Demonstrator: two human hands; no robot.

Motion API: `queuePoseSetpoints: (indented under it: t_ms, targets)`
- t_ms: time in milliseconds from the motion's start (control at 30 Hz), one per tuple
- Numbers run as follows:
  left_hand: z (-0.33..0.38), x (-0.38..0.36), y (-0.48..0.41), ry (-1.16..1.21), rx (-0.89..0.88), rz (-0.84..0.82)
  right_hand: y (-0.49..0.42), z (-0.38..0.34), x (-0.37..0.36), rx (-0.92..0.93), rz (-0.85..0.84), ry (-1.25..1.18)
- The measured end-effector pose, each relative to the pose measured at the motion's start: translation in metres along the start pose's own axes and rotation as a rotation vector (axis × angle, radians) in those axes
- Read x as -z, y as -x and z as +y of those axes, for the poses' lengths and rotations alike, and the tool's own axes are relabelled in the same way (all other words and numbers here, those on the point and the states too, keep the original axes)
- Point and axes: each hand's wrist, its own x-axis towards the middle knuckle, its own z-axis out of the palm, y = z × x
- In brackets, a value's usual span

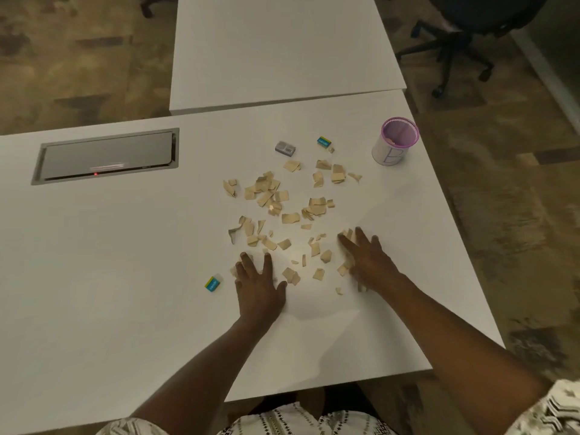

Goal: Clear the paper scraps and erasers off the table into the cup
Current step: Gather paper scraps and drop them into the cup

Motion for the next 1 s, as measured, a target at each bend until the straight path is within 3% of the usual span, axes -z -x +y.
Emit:
queuePoseSetpoints:
  t_ms: [100,300,533,733,1000]
  targets:
    - [0.000,0.002,-0.002,-0.003,-0.039,-0.022,0.005,-0.004,-0.004,0.052,0.023,0.085]
    - [-0.019,0.007,-0.001,-0.013,-0.149,-0.057,0.012,-0.003,-0.015,0.149,0.255,0.175]
    - [-0.026,0.012,-0.015,-0.114,-0.222,-0.044,0.007,-0.002,-0.002,0.120,0.265,0.175]
    - [-0.024,0.015,-0.027,-0.132,-0.236,-0.001,-0.005,0.005,0.004,0.147,0.324,-0.023]
    - [-0.019,0.020,-0.037,0.033,-0.123,0.050,-0.015,0.003,0.020,-0.104,0.382,-0.594]
